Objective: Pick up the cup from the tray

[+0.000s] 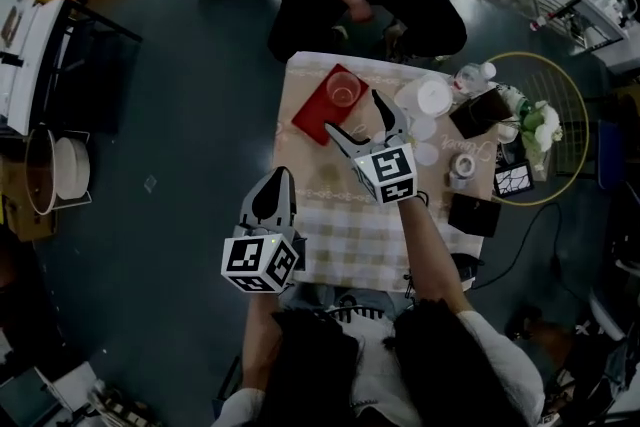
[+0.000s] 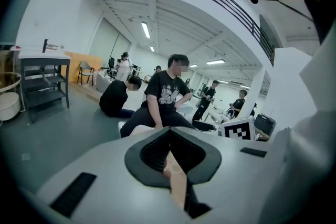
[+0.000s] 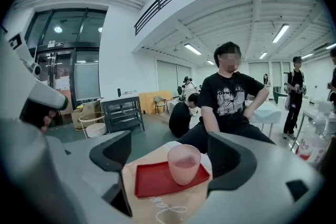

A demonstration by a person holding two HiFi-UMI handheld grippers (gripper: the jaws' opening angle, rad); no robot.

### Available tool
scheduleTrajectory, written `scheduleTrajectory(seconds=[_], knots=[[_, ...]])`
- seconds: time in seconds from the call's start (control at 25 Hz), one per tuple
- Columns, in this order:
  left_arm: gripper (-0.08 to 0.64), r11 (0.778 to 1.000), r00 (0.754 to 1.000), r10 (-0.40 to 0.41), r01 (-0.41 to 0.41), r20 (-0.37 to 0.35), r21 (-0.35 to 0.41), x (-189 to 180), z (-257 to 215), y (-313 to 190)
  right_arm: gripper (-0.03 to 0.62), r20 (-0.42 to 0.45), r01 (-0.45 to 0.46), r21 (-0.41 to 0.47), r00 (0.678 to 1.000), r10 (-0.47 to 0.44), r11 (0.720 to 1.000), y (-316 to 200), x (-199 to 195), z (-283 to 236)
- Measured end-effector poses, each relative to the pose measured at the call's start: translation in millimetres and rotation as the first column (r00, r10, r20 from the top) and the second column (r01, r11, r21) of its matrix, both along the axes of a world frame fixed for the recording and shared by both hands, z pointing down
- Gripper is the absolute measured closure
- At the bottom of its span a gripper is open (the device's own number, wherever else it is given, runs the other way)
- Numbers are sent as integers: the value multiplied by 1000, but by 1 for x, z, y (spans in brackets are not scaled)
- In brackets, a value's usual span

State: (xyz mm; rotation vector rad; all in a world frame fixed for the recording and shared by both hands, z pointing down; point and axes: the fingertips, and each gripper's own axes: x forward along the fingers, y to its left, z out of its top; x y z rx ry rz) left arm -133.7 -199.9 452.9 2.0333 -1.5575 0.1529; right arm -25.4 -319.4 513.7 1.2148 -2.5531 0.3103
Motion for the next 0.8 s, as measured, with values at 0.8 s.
scheduleTrajectory(seconds=[0.8], knots=[[552, 990, 992, -111, 115, 55, -87, -28, 54, -32, 156, -82, 45, -70, 995, -50, 997, -67, -25, 99]])
